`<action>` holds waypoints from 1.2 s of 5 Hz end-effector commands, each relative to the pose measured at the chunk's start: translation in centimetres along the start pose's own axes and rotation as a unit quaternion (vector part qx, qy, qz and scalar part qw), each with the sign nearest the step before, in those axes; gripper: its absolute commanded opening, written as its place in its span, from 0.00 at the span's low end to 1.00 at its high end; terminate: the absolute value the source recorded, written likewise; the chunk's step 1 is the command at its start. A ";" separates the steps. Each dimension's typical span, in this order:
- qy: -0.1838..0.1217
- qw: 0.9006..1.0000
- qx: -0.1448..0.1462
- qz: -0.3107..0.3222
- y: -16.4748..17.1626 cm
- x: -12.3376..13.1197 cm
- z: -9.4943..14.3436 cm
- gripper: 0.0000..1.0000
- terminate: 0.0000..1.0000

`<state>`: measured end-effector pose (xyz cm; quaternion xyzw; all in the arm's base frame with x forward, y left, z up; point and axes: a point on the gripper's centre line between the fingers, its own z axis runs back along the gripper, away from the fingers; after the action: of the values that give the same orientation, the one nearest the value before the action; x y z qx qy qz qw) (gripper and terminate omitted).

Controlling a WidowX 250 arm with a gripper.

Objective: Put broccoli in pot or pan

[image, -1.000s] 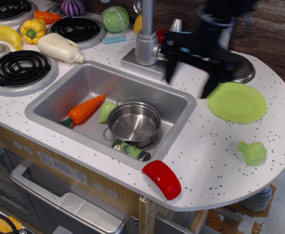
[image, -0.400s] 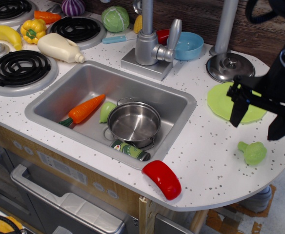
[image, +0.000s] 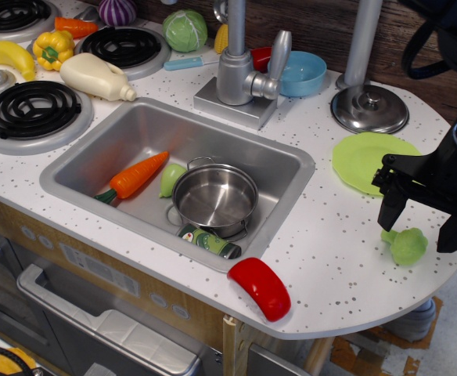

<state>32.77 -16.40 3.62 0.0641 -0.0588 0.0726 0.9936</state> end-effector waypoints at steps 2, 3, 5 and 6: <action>-0.032 0.999 -0.041 0.006 0.1 0.6 -1.1 1.00 0.00; -0.034 0.998 -0.045 0.018 0.0 0.6 -1.4 1.00 0.00; -0.019 0.998 -0.063 0.024 0.2 0.7 -1.2 0.00 0.00; -0.007 0.999 -0.048 0.020 1.3 1.0 0.5 0.00 0.00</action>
<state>32.17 -12.65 2.93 0.0576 -0.0045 0.0607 0.9965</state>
